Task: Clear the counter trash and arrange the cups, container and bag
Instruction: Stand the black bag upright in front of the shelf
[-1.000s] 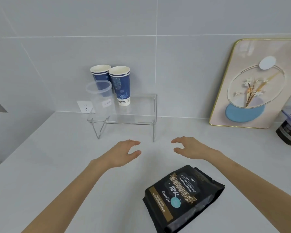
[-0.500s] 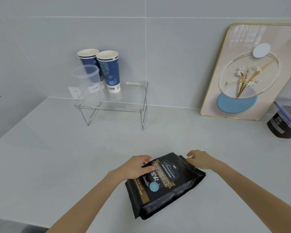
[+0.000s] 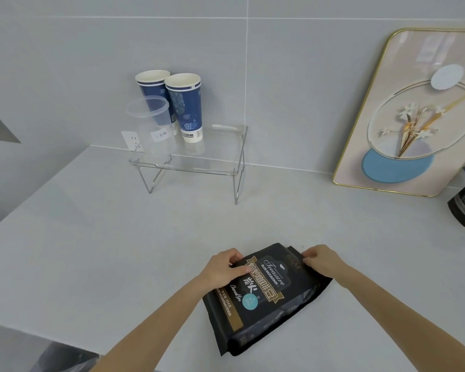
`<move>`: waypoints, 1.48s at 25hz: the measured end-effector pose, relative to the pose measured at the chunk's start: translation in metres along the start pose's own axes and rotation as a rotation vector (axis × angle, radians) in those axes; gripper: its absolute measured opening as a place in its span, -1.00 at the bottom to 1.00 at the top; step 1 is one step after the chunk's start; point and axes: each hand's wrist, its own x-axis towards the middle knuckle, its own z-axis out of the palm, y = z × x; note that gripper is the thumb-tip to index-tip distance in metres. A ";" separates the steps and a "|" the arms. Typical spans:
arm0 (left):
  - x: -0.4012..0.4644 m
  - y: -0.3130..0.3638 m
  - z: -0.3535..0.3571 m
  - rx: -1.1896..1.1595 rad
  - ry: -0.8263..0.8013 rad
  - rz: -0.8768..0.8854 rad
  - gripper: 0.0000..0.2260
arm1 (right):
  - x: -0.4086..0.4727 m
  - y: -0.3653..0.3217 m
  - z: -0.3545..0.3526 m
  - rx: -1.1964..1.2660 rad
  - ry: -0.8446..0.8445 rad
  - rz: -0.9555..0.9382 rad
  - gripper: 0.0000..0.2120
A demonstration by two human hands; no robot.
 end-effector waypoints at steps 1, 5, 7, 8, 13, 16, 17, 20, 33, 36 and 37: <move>-0.002 -0.002 0.000 -0.033 0.011 -0.014 -0.74 | 0.001 -0.003 0.001 0.038 0.019 -0.003 -0.78; -0.012 -0.012 -0.009 -0.110 0.080 -0.011 -0.88 | 0.002 -0.023 0.005 0.135 0.086 -0.067 -0.79; -0.018 -0.016 -0.017 -0.121 0.108 0.010 -0.87 | 0.002 -0.037 0.003 0.157 0.122 -0.128 -0.80; -0.021 -0.018 -0.022 -0.129 0.118 0.019 -0.86 | 0.002 -0.046 0.002 0.155 0.145 -0.162 -0.80; -0.026 -0.026 -0.050 -0.165 0.222 0.051 -0.85 | -0.005 -0.096 -0.008 0.148 0.285 -0.332 -0.81; -0.028 -0.029 -0.069 -0.214 0.286 0.061 -0.84 | -0.016 -0.133 -0.018 0.145 0.358 -0.433 -0.82; -0.028 -0.030 -0.076 -0.241 0.301 0.071 -0.84 | -0.021 -0.147 -0.022 0.128 0.386 -0.469 -0.82; -0.028 -0.033 -0.099 -0.272 0.363 0.128 -0.81 | -0.037 -0.188 -0.028 0.042 0.446 -0.618 -0.82; -0.005 -0.033 -0.155 -0.289 0.513 0.287 -0.75 | -0.023 -0.250 0.006 0.098 0.420 -0.755 -0.78; 0.003 -0.033 -0.160 -0.259 0.506 0.285 -0.73 | -0.015 -0.238 0.008 0.225 0.514 -0.650 -0.58; 0.006 -0.033 -0.162 -0.259 0.507 0.274 -0.73 | -0.013 -0.230 0.010 0.304 0.515 -0.581 -0.52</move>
